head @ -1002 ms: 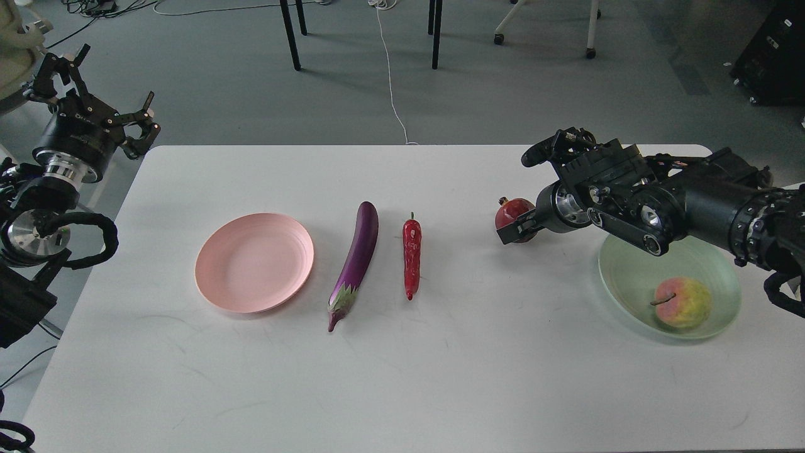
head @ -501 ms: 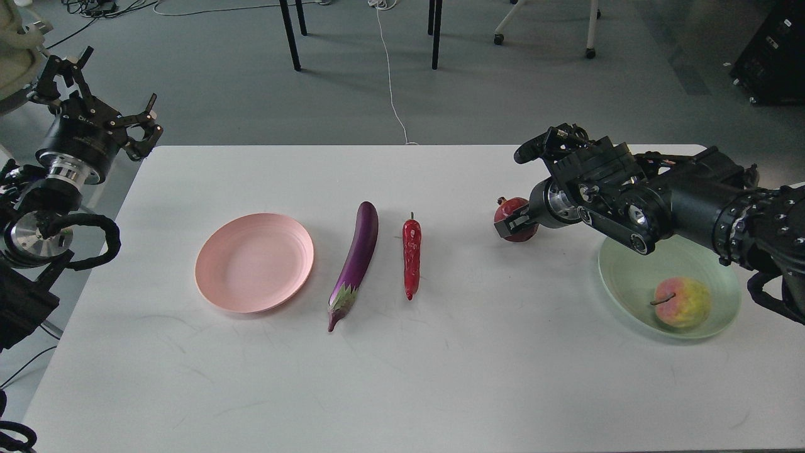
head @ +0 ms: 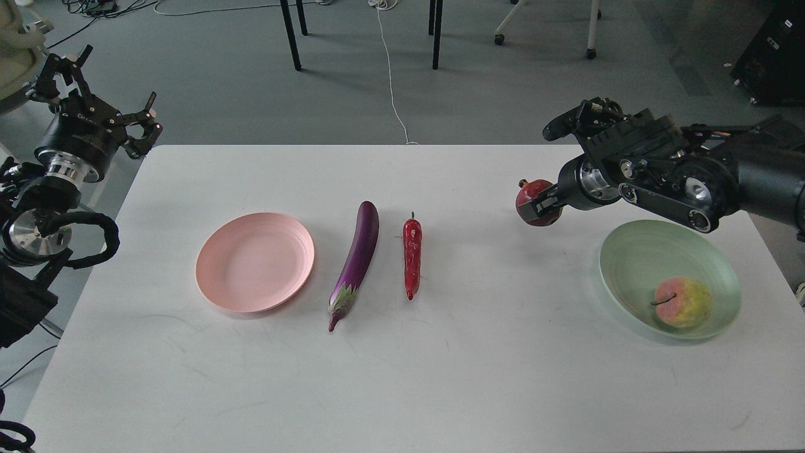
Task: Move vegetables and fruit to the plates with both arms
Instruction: 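Carry the pomegranate onto the pale green plate beside the peach, release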
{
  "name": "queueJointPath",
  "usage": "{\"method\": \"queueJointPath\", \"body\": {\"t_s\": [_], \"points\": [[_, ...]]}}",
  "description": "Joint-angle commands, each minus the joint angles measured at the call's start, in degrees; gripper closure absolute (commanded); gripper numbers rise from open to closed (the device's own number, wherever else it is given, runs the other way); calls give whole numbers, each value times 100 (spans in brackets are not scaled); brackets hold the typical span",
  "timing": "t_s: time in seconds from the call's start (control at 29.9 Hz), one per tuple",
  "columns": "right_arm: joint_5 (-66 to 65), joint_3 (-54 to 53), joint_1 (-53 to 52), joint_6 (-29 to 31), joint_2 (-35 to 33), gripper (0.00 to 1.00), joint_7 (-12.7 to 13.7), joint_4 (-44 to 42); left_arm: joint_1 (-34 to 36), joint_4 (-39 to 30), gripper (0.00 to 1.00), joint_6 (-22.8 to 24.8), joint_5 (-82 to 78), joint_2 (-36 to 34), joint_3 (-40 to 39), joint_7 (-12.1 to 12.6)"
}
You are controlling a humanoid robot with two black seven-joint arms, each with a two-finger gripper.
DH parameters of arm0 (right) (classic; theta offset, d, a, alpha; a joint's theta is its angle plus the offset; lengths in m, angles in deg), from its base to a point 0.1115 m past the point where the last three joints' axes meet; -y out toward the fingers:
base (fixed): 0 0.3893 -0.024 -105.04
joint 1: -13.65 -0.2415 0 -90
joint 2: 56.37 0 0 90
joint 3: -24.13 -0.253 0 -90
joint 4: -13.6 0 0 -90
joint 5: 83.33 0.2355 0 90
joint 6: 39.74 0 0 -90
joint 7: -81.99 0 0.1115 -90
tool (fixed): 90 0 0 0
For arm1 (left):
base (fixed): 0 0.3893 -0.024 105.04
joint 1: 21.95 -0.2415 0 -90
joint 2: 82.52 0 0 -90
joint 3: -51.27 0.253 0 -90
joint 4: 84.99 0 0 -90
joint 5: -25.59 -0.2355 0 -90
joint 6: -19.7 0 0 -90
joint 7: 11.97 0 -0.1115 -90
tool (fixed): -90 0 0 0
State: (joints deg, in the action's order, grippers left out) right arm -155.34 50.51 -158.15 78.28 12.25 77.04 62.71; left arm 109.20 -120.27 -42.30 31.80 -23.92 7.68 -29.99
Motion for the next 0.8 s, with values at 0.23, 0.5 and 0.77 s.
{"method": "queueJointPath", "body": {"t_s": [0.23, 0.5, 0.77], "points": [[-408, 24, -3, -1, -1930, 44, 345, 1425, 16, -14, 1, 0, -5, -25, 0, 0], [-620, 42, 410, -1, -2186, 42, 336, 1400, 16, -14, 1, 0, -5, -25, 26, 0], [-629, 15, 604, -1, -2195, 15, 301, 1259, 68, -14, 1, 0, -31, -25, 35, 17]]}}
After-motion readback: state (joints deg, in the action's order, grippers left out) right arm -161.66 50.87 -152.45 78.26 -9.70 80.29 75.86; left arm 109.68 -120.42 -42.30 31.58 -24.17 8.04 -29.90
